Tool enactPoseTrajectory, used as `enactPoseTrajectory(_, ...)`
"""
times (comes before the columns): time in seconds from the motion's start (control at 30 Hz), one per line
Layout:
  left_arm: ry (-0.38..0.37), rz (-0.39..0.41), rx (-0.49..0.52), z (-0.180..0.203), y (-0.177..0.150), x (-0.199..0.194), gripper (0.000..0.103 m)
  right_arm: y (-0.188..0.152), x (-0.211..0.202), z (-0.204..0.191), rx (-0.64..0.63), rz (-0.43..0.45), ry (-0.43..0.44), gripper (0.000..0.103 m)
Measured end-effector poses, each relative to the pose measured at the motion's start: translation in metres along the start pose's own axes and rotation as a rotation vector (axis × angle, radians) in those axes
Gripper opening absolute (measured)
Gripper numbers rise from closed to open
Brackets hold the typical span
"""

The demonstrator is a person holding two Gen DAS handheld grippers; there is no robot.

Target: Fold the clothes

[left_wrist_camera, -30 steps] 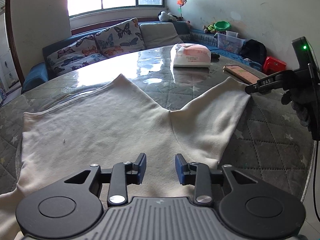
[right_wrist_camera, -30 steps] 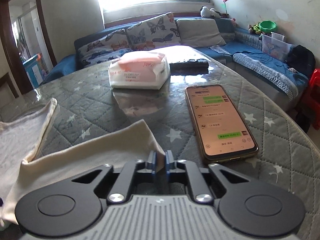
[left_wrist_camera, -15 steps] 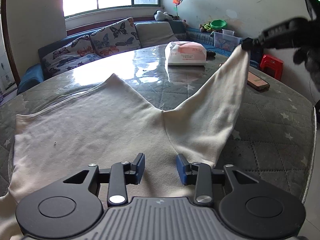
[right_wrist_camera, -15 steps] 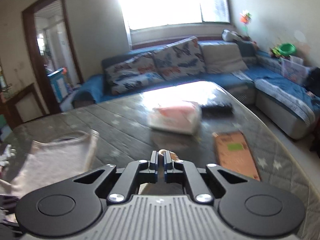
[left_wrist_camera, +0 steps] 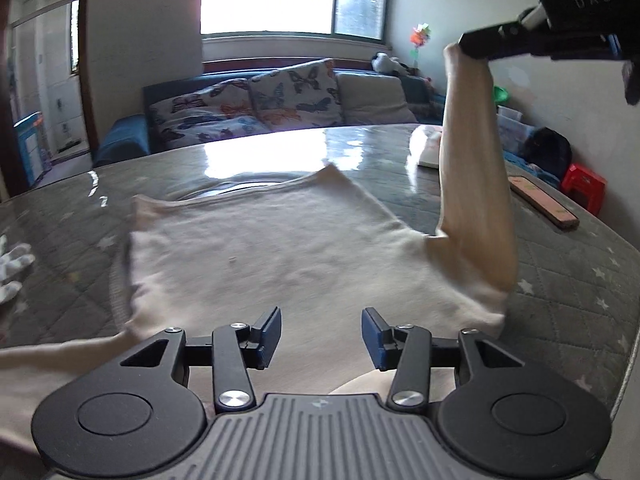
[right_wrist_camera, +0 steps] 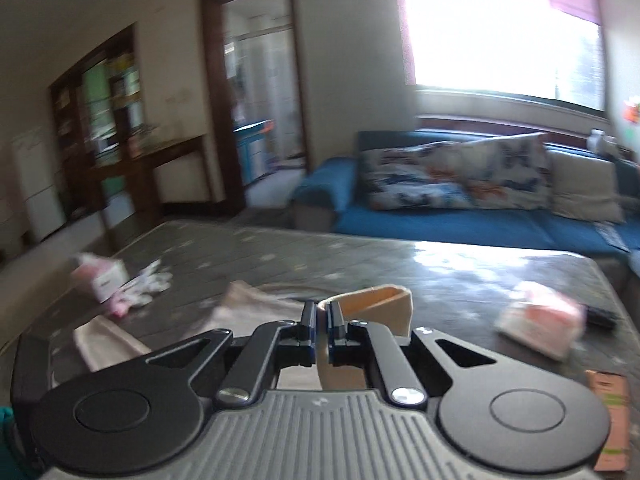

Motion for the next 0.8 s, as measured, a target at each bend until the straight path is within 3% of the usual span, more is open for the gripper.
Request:
enactPoseTrajectory(0.2, 0.07, 0.012, -0.074, -0.035, -0.02, -0.027, 0.049, -0.038, 0.036, -0.09, -0.105, -0.106, 0.128, 0.004)
enactPoseTrajectory(0.4, 0.121, 0.014, -0.134, -0.059, -0.036, -0.043, 0.049, -0.092, 0.056, -0.145, -0.182, -0.217, 0.223, 0.007)
enactPoseTrajectory(0.53, 0.139, 0.016, -0.147, -0.066, -0.038, -0.049, 0.049, -0.098, 0.048, -0.149, -0.208, -0.212, 0.256, 0.016)
enactPoseTrajectory(0.63, 0.135, 0.023, -0.141, -0.064, -0.033, -0.048, 0.049, -0.096, 0.039, -0.136, -0.221, -0.194, 0.254, 0.016)
enactPoseTrajectory(0.8, 0.08, 0.03, -0.101, -0.043, -0.019, -0.036, 0.047, -0.103, 0.034, -0.077, -0.214, -0.202, 0.132, 0.016)
Point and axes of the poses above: each gripper's, at about its wrist camera, not at the fingertips, and x roughly the way its jaws point, z to its right, y to its top, the point moved 10 cm from there along x, roughly the way its jaws point, and after that the axes turned 14 degrees about -y, right-handed, at the moved point
